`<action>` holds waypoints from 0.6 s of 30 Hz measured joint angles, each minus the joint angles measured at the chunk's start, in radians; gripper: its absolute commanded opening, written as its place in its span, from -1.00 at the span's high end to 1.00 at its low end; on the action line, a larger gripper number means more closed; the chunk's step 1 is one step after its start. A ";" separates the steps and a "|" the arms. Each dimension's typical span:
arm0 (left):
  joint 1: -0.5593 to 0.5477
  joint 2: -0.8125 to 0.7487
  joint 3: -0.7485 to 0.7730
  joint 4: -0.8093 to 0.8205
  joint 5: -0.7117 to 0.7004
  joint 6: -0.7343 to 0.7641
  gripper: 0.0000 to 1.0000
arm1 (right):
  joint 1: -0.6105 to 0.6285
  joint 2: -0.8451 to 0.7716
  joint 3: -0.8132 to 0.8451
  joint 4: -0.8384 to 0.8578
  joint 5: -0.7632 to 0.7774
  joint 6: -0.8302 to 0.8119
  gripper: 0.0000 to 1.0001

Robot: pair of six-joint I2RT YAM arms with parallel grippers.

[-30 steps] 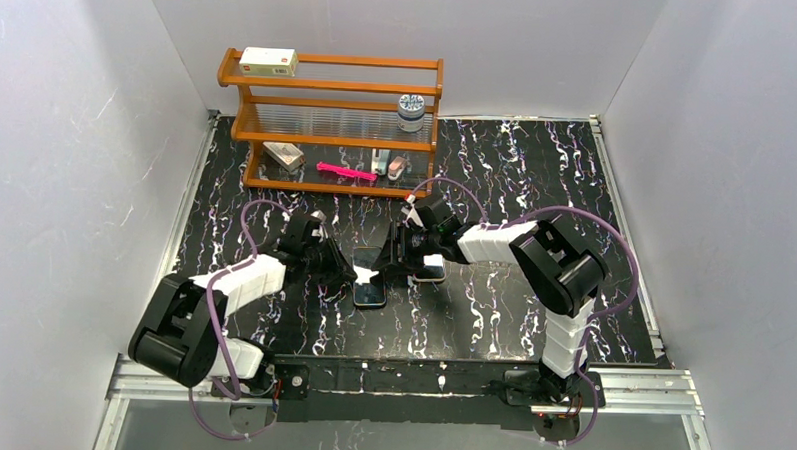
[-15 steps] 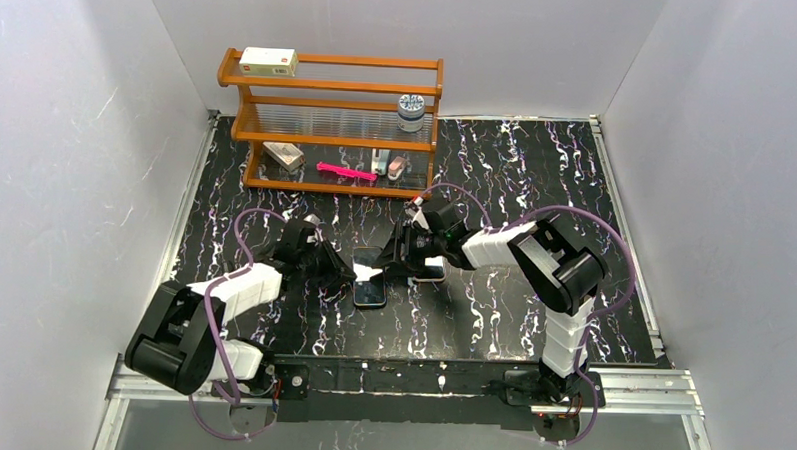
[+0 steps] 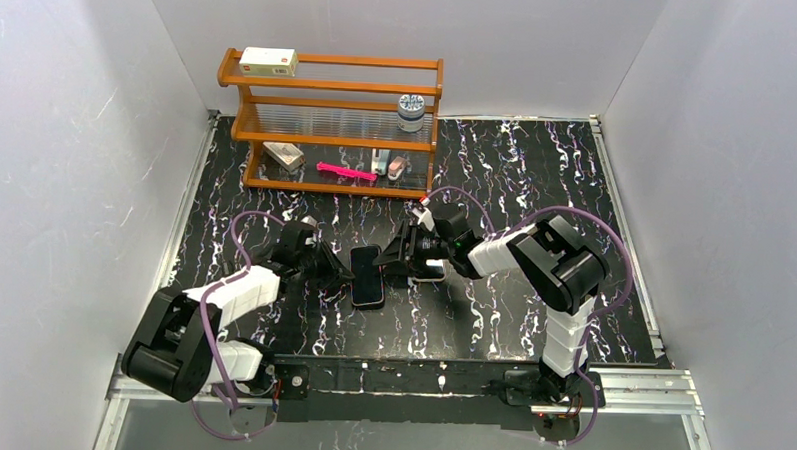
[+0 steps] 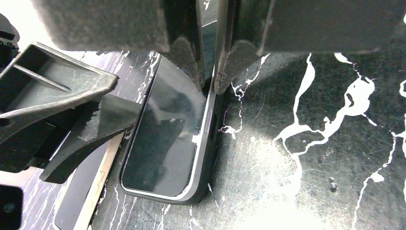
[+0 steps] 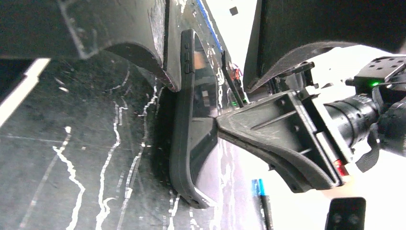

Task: Put the phone into the phone case

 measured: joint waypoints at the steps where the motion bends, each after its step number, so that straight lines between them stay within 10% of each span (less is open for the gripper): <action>1: 0.000 -0.003 0.000 -0.005 -0.002 0.003 0.81 | -0.001 0.000 0.000 0.014 -0.006 0.005 -0.14; 18: 0.015 -0.045 -0.048 0.039 -0.003 -0.031 0.81 | -0.013 0.028 0.000 0.152 -0.098 0.081 -0.13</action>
